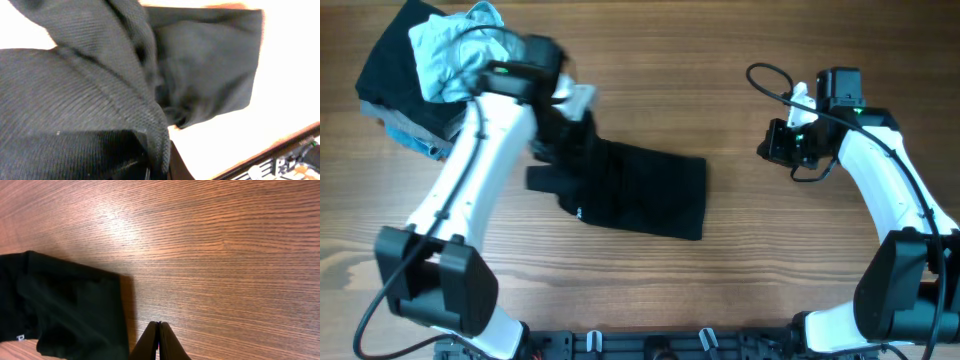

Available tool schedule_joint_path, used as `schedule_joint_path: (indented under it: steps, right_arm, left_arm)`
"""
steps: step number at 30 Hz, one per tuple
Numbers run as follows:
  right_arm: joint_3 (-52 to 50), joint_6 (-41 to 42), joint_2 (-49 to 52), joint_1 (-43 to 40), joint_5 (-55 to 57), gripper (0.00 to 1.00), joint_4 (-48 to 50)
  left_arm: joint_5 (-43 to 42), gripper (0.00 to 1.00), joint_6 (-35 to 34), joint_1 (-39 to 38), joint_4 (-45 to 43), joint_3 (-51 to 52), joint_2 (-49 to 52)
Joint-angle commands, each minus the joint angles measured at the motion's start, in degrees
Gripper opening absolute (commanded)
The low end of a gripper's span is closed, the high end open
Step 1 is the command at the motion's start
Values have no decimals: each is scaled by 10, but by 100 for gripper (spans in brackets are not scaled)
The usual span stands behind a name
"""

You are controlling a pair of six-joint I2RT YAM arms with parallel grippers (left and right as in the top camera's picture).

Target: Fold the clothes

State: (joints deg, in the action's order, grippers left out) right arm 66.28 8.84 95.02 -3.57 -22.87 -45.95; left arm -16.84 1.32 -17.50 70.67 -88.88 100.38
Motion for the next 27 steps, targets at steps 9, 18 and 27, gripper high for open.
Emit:
schedule_joint_path:
  steps: [9, 18, 27]
  right_arm:
    - [9, 4, -4, -2, -12, 5, 1]
    - [9, -112, -4, -1, -139, 19, -4]
    - [9, -123, -4, 189, -104, 55, 43]
  left_arm:
    - [19, 41, -96, -221, -88, -3, 77]
    - [31, 100, -95, -179, 4, -103, 67]
    - [73, 9, -94, 23, 9, -103, 56]
